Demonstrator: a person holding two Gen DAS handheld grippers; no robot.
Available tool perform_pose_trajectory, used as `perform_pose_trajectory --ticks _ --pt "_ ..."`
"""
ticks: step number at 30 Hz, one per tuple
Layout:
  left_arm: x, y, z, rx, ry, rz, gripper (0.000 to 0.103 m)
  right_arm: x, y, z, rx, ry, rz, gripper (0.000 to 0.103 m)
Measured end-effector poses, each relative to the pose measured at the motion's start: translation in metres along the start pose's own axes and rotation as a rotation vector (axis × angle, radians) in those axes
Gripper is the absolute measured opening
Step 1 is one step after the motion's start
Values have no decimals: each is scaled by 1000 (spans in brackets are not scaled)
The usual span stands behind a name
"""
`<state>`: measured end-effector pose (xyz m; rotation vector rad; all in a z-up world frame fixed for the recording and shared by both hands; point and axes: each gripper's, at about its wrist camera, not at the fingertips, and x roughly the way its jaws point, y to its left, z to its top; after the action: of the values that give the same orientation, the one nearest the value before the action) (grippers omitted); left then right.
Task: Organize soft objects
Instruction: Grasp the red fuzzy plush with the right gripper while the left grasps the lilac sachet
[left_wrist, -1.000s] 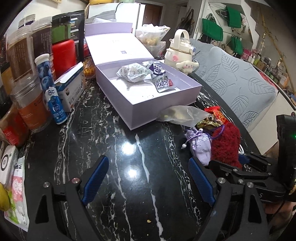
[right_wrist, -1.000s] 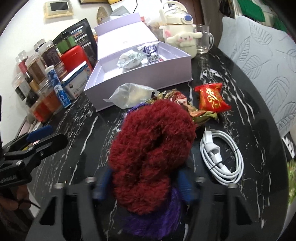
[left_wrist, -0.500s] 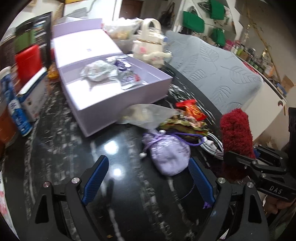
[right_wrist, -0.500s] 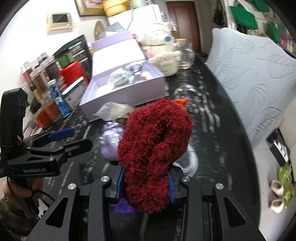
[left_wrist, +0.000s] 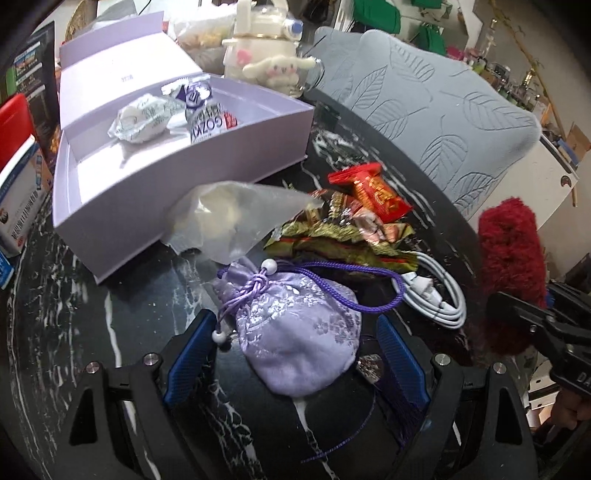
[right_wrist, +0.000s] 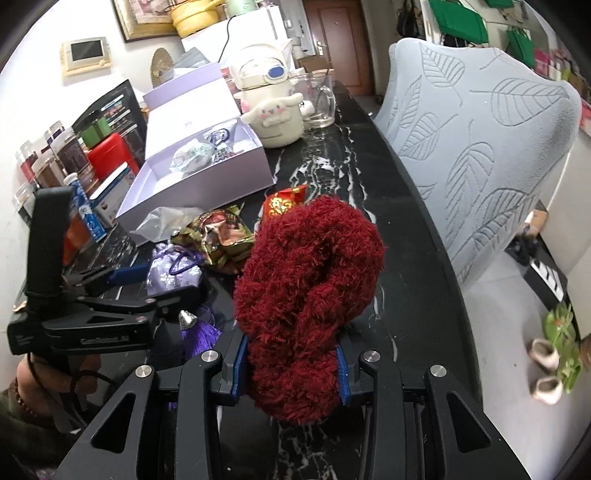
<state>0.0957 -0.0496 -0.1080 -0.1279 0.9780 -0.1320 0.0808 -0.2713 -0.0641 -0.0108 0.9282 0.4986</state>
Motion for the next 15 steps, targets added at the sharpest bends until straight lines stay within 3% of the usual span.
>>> perform_pose_trajectory --ticks 4,8,15 --pt "5 -5 1 31 -7 51 88 3 1 1 -6 5 2 36" --pt "4 -9 -1 67 -27 91 64 4 0 1 -4 2 7 36" --pt "-3 -8 -9 70 -23 48 55 6 3 0 -6 4 21 36"
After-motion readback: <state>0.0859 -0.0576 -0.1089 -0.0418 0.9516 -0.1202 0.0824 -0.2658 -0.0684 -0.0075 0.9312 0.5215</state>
